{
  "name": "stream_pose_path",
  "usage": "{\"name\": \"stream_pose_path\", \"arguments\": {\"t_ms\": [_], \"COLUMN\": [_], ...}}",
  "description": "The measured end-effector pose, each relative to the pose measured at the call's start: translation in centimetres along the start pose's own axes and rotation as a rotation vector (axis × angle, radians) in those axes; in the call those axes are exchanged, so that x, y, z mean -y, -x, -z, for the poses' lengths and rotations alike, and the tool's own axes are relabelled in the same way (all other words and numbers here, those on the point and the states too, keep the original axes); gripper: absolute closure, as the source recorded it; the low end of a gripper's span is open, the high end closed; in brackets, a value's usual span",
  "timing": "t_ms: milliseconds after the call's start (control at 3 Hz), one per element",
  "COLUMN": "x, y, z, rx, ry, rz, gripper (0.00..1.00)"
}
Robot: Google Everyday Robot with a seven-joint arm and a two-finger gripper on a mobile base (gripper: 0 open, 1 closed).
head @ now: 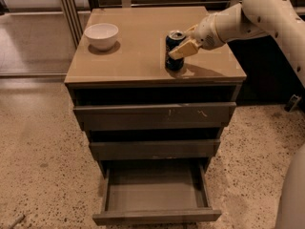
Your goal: Place pepsi can into bottom drawer
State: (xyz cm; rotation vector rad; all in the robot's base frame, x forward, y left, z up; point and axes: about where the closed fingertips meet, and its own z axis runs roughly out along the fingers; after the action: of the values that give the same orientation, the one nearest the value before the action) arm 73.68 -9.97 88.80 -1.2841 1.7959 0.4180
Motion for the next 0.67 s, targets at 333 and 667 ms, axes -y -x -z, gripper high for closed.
{"name": "stream_pose_path", "arguments": {"t_ms": [333,667], "x": [-2.6,-6.3], "y": [2.7,4.9], "z": [1.4,4.6], "rx": [0.026,0.041], "ry": [0.093,0.191], "rz": [0.046,0.07], "gripper": [1.0,1.0]}}
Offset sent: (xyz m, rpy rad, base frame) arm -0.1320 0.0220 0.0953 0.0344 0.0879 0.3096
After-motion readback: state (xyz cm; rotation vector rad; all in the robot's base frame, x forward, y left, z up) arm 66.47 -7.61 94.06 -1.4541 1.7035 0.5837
